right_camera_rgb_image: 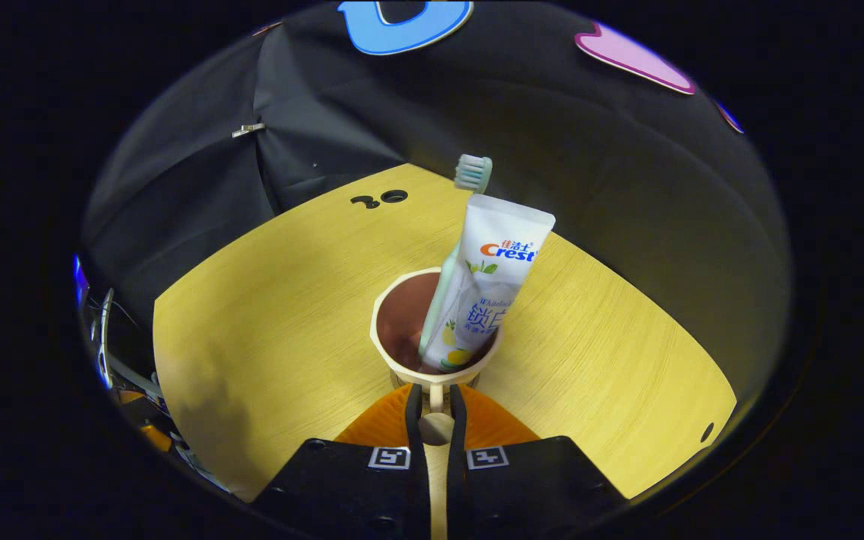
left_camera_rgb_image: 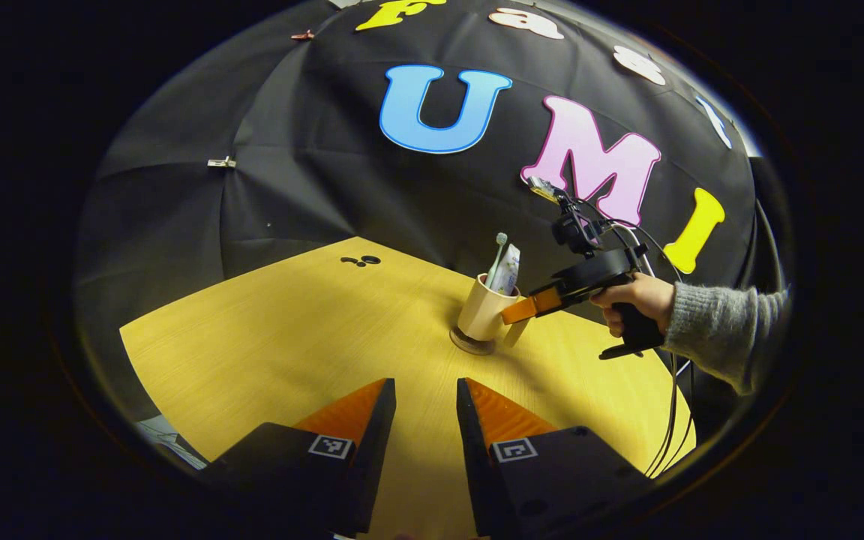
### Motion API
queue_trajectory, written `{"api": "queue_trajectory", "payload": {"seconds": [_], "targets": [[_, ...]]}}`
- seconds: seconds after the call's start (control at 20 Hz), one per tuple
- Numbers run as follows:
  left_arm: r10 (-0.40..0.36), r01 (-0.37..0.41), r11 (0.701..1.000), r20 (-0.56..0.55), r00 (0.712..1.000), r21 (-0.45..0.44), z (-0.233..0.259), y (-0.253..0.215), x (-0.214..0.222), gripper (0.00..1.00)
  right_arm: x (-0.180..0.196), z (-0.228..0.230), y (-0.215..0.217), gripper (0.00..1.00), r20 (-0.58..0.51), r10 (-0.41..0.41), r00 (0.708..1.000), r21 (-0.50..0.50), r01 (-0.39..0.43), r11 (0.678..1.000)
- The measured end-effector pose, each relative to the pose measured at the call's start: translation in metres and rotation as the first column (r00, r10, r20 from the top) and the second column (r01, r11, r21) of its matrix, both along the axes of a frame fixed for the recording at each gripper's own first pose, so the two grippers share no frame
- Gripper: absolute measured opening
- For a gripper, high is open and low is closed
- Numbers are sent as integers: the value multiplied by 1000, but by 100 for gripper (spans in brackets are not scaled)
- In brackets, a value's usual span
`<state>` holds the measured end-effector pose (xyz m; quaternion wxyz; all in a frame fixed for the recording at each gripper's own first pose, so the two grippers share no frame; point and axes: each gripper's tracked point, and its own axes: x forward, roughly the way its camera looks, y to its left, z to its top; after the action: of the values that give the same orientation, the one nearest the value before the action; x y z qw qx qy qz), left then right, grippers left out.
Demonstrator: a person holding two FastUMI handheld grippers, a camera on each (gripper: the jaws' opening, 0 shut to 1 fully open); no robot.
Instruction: Put the toothbrush and toothpaste on the desktop into the cup, then pick up the cup and place it on the coaster on the desktop.
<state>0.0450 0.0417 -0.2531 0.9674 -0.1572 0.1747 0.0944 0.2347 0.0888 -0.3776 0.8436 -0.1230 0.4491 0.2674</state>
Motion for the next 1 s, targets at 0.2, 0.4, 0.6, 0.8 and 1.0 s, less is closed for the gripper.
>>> {"api": "queue_trajectory", "payload": {"seconds": [0.2, 0.4, 0.6, 0.8, 1.0], "targets": [[0, 0, 1000, -2, 1000, 0, -2, 5, 4, 54, 7, -17, 6, 12, -16, 2, 1000, -18, -2, 1000], [-2, 2, 1000, -5, 1000, -5, -3, 6, 8, 54, 4, -19, 5, 12, -24, -4, 1000, -21, 3, 1000], [-8, 8, 1000, -4, 1000, -7, -5, 0, 14, 54, 5, -19, 5, 12, -33, -18, 999, -18, 18, 1000], [-10, 10, 1000, 3, 1000, -4, -4, -2, 15, 54, 3, -18, 6, 21, -34, -24, 999, -18, 23, 1000], [-8, 8, 1000, -1, 1000, -3, -4, -1, 12, 54, -12, -30, 0, 30, -71, -21, 997, -56, 17, 998]]}}
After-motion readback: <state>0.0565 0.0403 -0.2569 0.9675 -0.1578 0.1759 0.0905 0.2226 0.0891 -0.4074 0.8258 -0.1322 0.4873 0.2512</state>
